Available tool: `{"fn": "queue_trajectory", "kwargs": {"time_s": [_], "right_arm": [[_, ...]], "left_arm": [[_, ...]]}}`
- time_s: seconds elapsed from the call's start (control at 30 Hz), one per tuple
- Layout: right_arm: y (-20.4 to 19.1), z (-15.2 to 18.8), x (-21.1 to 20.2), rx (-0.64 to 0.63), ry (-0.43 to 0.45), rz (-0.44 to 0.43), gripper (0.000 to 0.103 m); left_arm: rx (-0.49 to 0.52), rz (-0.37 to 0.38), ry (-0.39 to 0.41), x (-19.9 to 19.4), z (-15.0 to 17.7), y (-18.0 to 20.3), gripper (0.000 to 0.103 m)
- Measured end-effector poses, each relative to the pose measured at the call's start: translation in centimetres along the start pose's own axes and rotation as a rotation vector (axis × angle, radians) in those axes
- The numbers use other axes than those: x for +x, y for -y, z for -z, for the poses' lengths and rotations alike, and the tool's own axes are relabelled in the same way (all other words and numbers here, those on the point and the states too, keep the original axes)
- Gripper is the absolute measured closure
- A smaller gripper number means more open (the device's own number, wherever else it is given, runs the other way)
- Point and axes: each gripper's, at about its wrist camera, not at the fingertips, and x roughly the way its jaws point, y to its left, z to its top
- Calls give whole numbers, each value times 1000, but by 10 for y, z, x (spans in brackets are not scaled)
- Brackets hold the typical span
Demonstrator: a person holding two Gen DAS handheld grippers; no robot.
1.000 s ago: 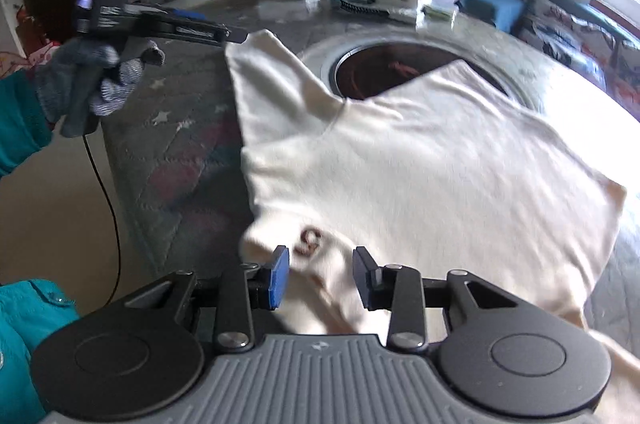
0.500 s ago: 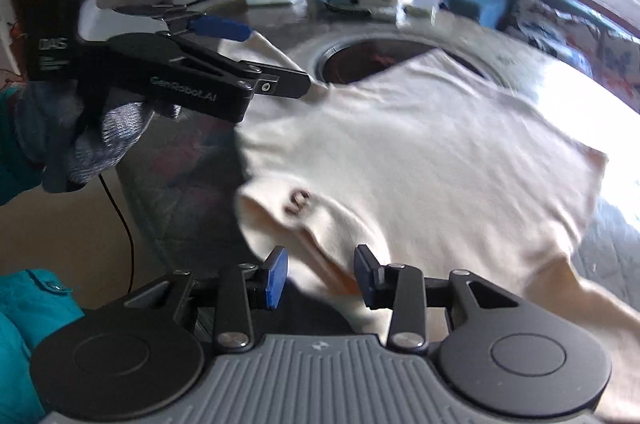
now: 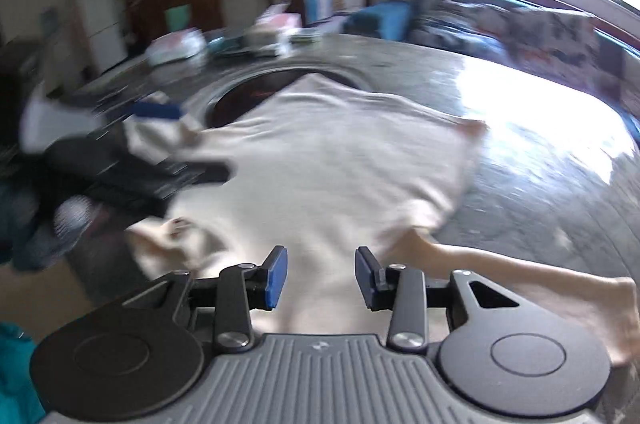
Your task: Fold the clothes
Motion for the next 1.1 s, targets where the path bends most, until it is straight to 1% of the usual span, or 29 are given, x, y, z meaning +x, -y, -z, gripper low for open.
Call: {"fn": "queue_trajectory", "kwargs": {"time_s": [0.03,0.2,0.33,0.43,0.53,0.63,0.73,0.8,0.9,0.97,1.1], "right_arm": [[7,0,2,14,3,20,65],[38,1,18,78,-8,59,66],[60,7,30,134,-23,91,66],[68,10,18,161,4,98,66],[78,18,-3,161,36,141,66],[90,28,-9,212,20,179,66],[104,44,-10,270,0,222,66],[110,54,-20,291,22,243,66],[117,58,-31,307,50,280,66],[127,62,-38,333,64,326,66],[149,73,-50,405,77,447,66]], "left_arm": [[8,9,-5,1,1,5,0],[85,57,-43,5,14,27,0],[152,75,-64,4,26,39,0],[178,77,-64,2,30,40,0],[162,81,-65,4,24,39,0],[151,90,-63,6,20,41,0],[176,100,-72,9,20,47,0],[195,102,-72,10,20,50,0],[197,103,-64,10,16,52,0],[187,99,-58,11,13,52,0],[169,92,-64,15,8,51,0]]}}
